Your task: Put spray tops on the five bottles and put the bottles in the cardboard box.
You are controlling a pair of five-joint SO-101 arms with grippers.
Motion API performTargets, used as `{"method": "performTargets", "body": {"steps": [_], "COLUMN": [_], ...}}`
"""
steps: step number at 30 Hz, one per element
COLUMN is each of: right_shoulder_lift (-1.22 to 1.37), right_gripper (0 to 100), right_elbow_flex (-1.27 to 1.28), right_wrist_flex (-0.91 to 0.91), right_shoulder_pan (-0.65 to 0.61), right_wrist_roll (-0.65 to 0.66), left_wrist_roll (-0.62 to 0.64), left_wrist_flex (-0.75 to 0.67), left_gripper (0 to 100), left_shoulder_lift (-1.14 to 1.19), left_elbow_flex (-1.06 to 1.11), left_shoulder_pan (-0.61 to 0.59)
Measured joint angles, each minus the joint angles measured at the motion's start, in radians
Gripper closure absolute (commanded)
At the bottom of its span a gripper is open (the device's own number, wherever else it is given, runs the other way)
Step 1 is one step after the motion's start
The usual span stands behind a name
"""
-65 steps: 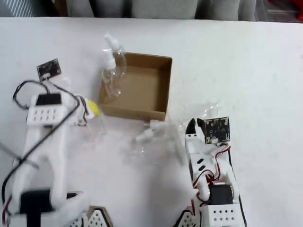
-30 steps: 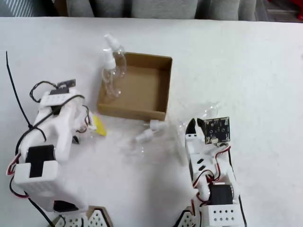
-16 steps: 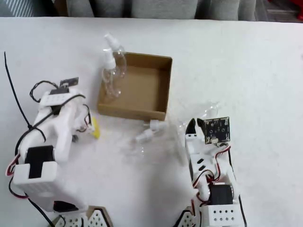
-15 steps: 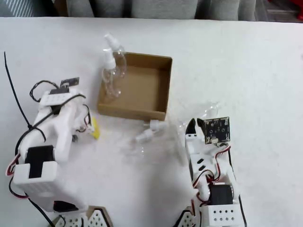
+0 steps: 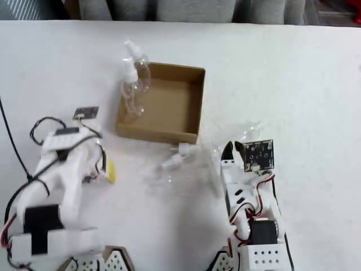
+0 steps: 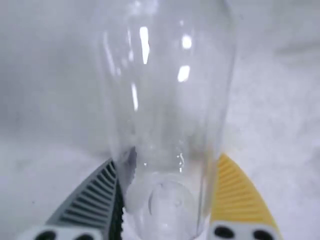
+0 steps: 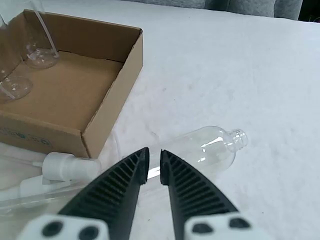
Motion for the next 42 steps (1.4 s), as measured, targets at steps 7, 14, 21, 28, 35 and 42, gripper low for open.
{"method": "performTargets", "body": {"steps": [7,14,21,28,35,42], "right_shoulder_lift": [0.0,0.0,0.0,0.0,0.0,0.0], "right_gripper": [97.8,98.0,98.0,97.9,97.8,97.8], "right_elbow_flex": [0.0,0.0,0.0,0.0,0.0,0.0], "right_wrist_flex": [0.0,0.0,0.0,0.0,0.0,0.0], "right_shoulder_pan": [0.0,0.0,0.0,0.0,0.0,0.0], "right_wrist_roll": [0.0,0.0,0.0,0.0,0.0,0.0], "left_wrist_roll": [-0.006,-0.006,-0.006,-0.009,-0.034,-0.044], "left_wrist_flex": [-0.018,0.026,0.147,0.218,0.324,0.307], "left_gripper": [81,64,68,68,68,68], "left_shoulder_lift": [-0.061,-0.066,-0.066,-0.066,-0.066,-0.066], "left_elbow_flex": [0.063,0.066,0.028,-0.081,-0.267,-0.359], "left_shoulder_pan": [0.0,-0.003,-0.003,-0.006,-0.006,0.031]}}
